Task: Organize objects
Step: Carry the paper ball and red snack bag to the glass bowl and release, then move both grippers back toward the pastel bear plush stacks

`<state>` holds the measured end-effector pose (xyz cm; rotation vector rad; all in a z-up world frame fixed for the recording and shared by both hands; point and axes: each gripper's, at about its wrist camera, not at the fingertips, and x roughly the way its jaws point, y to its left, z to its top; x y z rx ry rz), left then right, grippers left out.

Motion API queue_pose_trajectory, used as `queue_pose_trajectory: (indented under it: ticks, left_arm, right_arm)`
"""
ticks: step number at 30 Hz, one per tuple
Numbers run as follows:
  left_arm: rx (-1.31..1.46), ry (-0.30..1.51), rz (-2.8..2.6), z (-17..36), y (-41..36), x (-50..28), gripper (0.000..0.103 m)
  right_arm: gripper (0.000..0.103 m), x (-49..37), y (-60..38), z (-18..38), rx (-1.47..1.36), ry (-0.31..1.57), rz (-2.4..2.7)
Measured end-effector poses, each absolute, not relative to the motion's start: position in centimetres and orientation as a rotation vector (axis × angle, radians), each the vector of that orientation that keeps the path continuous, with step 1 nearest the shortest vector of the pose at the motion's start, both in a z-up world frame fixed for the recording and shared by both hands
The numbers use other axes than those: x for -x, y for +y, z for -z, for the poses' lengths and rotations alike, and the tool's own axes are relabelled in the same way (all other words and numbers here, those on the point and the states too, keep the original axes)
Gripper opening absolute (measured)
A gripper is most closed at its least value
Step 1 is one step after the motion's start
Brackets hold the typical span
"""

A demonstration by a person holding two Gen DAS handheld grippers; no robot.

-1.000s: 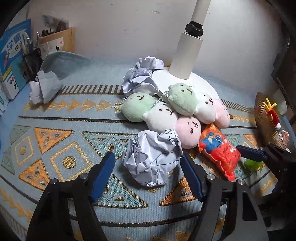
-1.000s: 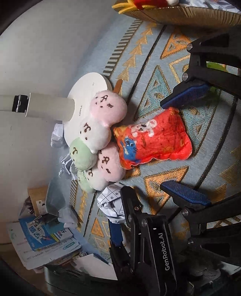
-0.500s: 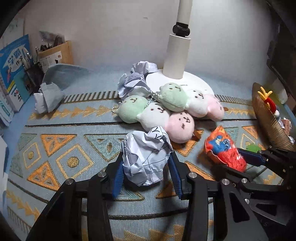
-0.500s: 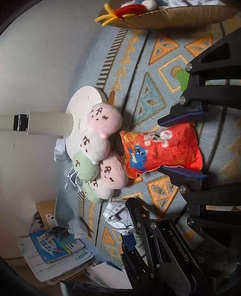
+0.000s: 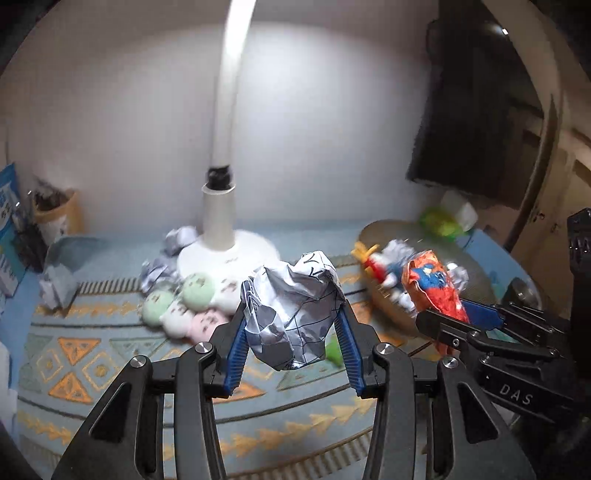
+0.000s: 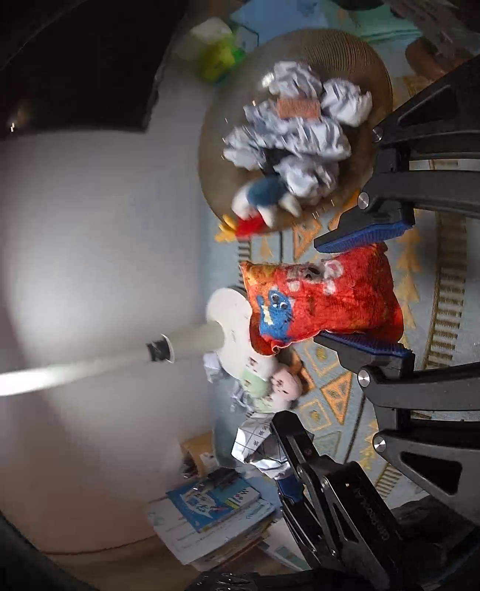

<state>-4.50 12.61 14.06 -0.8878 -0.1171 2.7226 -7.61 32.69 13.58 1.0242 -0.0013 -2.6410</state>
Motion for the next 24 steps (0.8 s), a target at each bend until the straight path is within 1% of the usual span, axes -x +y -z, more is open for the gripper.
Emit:
queue_pose_trajectory:
  ticks: [3,6,10,14,15,17,18,19,20,23,24]
  left_arm:
    - [0.844,-0.099,-2.645,-16.4,15.9,6.9,0.041]
    - [0.834,-0.092,-2.581,-17.4,19.2,9.8,0.041]
    - [0.865,-0.073,-2.498,-16.5,23.3,12.8,0.041]
    - [0.881,-0.041,-2.429,-14.5,26.4,14.4,0.043]
    - [0.876,-0.038,-2.415,-14.2,26.9,14.7,0.047]
    - [0.886,-0.039,-2.401,-13.5,27.6,15.3,0.049]
    - [0.912,-0.038,-2.384,-13.0,27.9,15.8,0.053]
    - [0.939,-0.040,-2.366,-12.5,28.1,16.1,0.060]
    - [0.957,-0.049,-2.354,-12.1,28.0,16.2,0.062]
    - [0.971,-0.057,-2.343,-11.2,27.0,15.4,0.065]
    - [0.971,-0.067,-2.338,-11.1,26.6,15.1,0.070]
  right_arm:
    - [0.042,7.5,36.9,-16.7,-0.957,-0.072,2.774]
    - [0.042,8.1,41.3,-18.7,-0.919,-0.162,2.884]
    - [0.042,10.0,45.4,-19.4,-0.962,-0.297,2.935]
    - [0.042,12.0,46.5,-18.3,-1.025,-0.340,2.940]
    - [0.042,12.2,46.8,-18.0,-1.034,-0.352,2.943]
    - [0.043,12.9,47.5,-17.5,-1.057,-0.374,2.961]
    - [0.046,13.4,47.8,-17.0,-1.085,-0.377,2.969]
    - [0.050,13.9,48.1,-16.5,-1.127,-0.382,2.972]
    - [0.050,14.2,48.6,-16.1,-1.157,-0.403,2.965]
    - [0.050,13.8,49.5,-15.3,-1.157,-0.479,2.919]
    - [0.050,13.5,49.6,-15.1,-1.154,-0.482,2.915]
